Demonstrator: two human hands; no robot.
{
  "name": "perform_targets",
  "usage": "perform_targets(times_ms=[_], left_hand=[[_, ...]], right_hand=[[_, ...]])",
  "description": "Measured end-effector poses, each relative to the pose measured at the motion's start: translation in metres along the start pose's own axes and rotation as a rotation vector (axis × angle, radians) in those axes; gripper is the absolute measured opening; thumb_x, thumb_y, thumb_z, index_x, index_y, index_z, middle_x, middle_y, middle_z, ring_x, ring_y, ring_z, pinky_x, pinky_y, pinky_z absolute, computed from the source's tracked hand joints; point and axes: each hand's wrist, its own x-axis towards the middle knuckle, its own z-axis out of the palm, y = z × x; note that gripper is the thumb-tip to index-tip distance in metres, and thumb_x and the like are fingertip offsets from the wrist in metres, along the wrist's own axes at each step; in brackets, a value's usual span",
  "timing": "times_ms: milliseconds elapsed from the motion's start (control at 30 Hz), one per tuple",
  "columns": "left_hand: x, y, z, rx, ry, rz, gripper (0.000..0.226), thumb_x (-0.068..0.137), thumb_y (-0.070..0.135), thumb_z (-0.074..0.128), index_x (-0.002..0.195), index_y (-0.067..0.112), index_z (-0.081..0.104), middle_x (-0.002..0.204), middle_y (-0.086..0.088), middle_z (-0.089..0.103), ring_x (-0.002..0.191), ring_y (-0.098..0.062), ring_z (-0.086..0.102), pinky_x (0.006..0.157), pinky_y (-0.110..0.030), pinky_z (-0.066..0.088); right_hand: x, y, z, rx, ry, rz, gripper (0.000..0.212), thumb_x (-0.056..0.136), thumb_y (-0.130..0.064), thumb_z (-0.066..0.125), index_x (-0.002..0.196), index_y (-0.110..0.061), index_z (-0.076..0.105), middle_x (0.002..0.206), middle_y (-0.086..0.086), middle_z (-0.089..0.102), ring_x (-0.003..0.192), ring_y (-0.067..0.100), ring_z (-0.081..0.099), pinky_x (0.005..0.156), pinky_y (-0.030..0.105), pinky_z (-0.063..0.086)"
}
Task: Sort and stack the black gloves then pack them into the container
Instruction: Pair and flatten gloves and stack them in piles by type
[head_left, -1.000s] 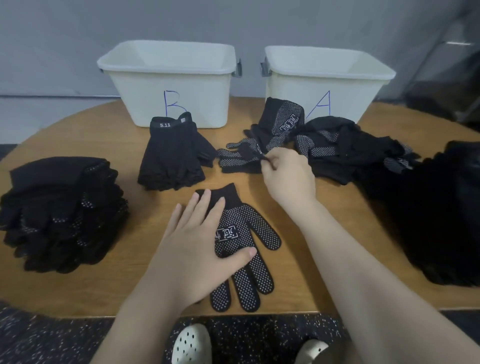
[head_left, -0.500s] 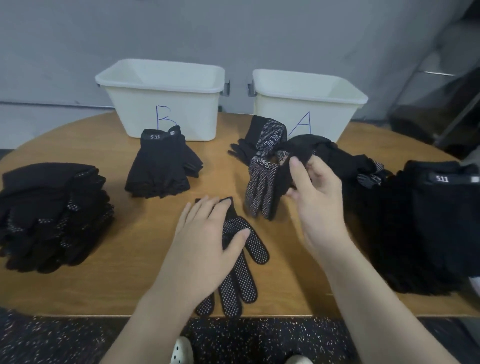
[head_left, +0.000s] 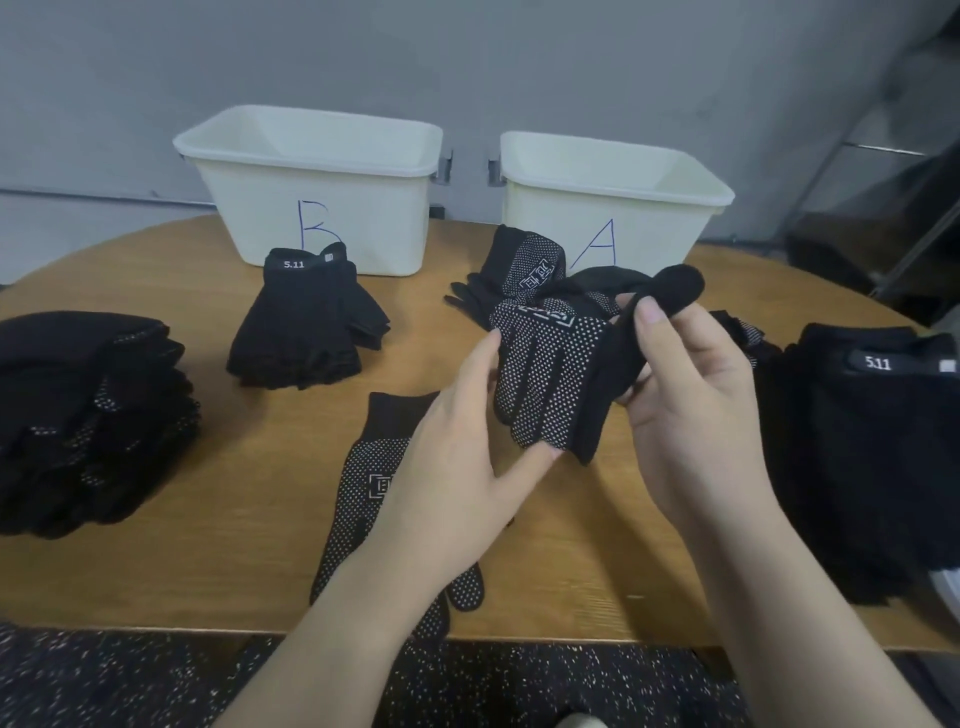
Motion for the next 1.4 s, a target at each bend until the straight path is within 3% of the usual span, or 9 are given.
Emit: perform_targets(times_ms=[100, 200, 367, 600, 700, 800, 900, 1100, 1400], left_hand=[[-0.001, 0.000, -0.001, -0.004, 0.055, 0.000, 0.082, 0.091, 0.039, 0.072, 0.155, 0.047, 0.022, 0.125, 0.043, 0.038, 0.121, -0.006, 0.054, 0.101, -0.019, 0.044], [-0.001, -0.005, -0.003, 0.048, 0.109, 0.045, 0.057, 0.094, 0.030, 0.068, 0.145, 0.042, 0.045, 0.120, 0.041, 0.047, 0.116, 0.009, 0.049, 0.093, -0.014, 0.043], [-0.003, -0.006, -0.009, 0.053, 0.181, 0.116, 0.022, 0.099, 0.016, 0.064, 0.116, 0.030, 0.069, 0.091, 0.021, 0.058, 0.095, 0.000, 0.056, 0.076, -0.009, 0.037], [-0.007, -0.007, -0.021, -0.058, 0.292, 0.068, 0.015, 0.101, 0.020, 0.058, 0.090, 0.025, 0.067, 0.080, 0.012, 0.062, 0.081, -0.011, 0.060, 0.065, -0.016, 0.041], [-0.008, -0.011, -0.027, -0.131, 0.289, 0.046, 0.020, 0.103, 0.028, 0.054, 0.086, 0.025, 0.063, 0.081, 0.008, 0.064, 0.080, -0.016, 0.061, 0.066, -0.027, 0.047], [-0.007, -0.012, -0.034, -0.126, 0.228, 0.102, 0.025, 0.103, 0.023, 0.052, 0.078, 0.019, 0.054, 0.079, 0.006, 0.052, 0.076, -0.017, 0.054, 0.065, -0.025, 0.042], [-0.007, -0.015, -0.038, -0.126, 0.187, 0.131, 0.023, 0.101, 0.022, 0.050, 0.081, 0.009, 0.053, 0.084, 0.003, 0.050, 0.080, -0.021, 0.054, 0.068, -0.031, 0.043], [-0.008, -0.022, -0.041, -0.127, 0.206, 0.110, 0.021, 0.100, 0.028, 0.051, 0.085, 0.016, 0.058, 0.086, 0.005, 0.057, 0.083, -0.020, 0.058, 0.070, -0.036, 0.048], [-0.007, -0.028, -0.046, -0.117, 0.235, 0.037, 0.041, 0.098, 0.042, 0.054, 0.138, 0.034, 0.057, 0.130, 0.023, 0.058, 0.127, -0.006, 0.054, 0.102, -0.025, 0.044]], right_hand=[[0.001, -0.001, -0.002, 0.038, -0.003, 0.029, 0.026, 0.107, -0.016, 0.050, 0.120, 0.001, 0.065, 0.111, 0.023, 0.070, 0.094, 0.024, 0.065, 0.077, 0.033, 0.055], [0.002, 0.001, -0.001, 0.065, -0.026, 0.063, 0.031, 0.107, -0.016, 0.050, 0.122, 0.009, 0.060, 0.123, 0.034, 0.065, 0.101, 0.035, 0.064, 0.086, 0.047, 0.052], [0.002, 0.007, 0.005, -0.005, -0.068, 0.086, 0.020, 0.105, -0.019, 0.058, 0.103, -0.001, 0.064, 0.104, 0.018, 0.072, 0.088, 0.028, 0.068, 0.073, 0.039, 0.054], [-0.002, 0.017, 0.014, -0.318, -0.112, -0.050, 0.016, 0.102, 0.001, 0.055, 0.112, -0.006, 0.067, 0.098, 0.004, 0.074, 0.085, 0.014, 0.072, 0.066, 0.028, 0.057], [-0.006, 0.022, 0.018, -0.517, -0.181, -0.182, 0.037, 0.096, -0.002, 0.057, 0.123, -0.026, 0.063, 0.114, -0.009, 0.069, 0.106, 0.017, 0.067, 0.086, 0.037, 0.057], [-0.010, 0.020, 0.021, -0.673, -0.296, -0.361, 0.051, 0.088, -0.004, 0.061, 0.136, -0.021, 0.060, 0.132, -0.007, 0.057, 0.128, 0.019, 0.054, 0.102, 0.037, 0.049], [-0.013, 0.021, 0.025, -0.731, -0.394, -0.424, 0.040, 0.088, -0.008, 0.066, 0.125, -0.019, 0.071, 0.133, -0.002, 0.057, 0.132, 0.020, 0.051, 0.111, 0.040, 0.042], [-0.010, 0.030, 0.027, -0.741, -0.363, -0.423, 0.012, 0.089, -0.021, 0.070, 0.099, -0.019, 0.077, 0.115, -0.007, 0.066, 0.112, 0.016, 0.061, 0.100, 0.048, 0.047], [-0.010, 0.019, 0.031, -0.640, -0.223, -0.435, 0.006, 0.090, -0.016, 0.071, 0.085, -0.013, 0.074, 0.109, -0.003, 0.065, 0.109, 0.016, 0.063, 0.098, 0.036, 0.048]])
